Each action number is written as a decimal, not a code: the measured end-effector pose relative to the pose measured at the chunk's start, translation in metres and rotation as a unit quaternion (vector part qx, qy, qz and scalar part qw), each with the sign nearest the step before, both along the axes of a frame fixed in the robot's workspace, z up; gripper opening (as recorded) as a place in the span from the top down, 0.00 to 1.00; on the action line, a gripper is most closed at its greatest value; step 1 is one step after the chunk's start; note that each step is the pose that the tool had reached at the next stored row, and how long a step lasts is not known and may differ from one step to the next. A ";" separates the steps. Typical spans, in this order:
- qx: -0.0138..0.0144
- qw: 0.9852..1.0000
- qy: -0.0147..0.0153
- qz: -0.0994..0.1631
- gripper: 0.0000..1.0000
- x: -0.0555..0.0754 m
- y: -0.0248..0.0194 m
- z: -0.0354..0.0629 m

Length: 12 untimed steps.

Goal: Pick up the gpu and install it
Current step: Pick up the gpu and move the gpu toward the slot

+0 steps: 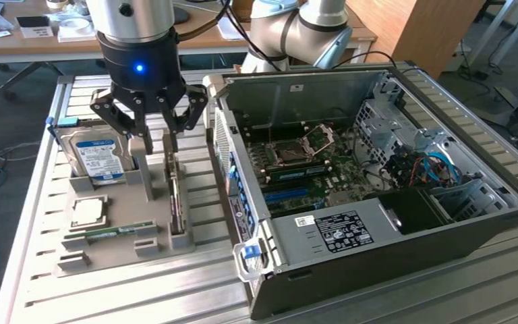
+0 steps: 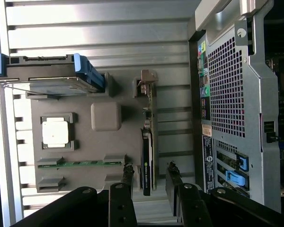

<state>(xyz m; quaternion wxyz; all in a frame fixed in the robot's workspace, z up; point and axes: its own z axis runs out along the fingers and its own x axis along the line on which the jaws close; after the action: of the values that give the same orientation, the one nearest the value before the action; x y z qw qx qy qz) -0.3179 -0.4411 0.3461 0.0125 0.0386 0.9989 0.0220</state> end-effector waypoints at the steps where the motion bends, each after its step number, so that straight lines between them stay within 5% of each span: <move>1: 0.000 1.000 0.000 0.000 0.58 0.000 0.0000 0.0000; 12: 0.000 1.000 0.000 0.000 0.58 0.000 0.0000 -0.0175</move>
<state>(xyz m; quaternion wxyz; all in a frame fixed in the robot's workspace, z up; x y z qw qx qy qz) -0.3180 -0.4411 0.3286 0.0125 0.0386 0.9989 0.0219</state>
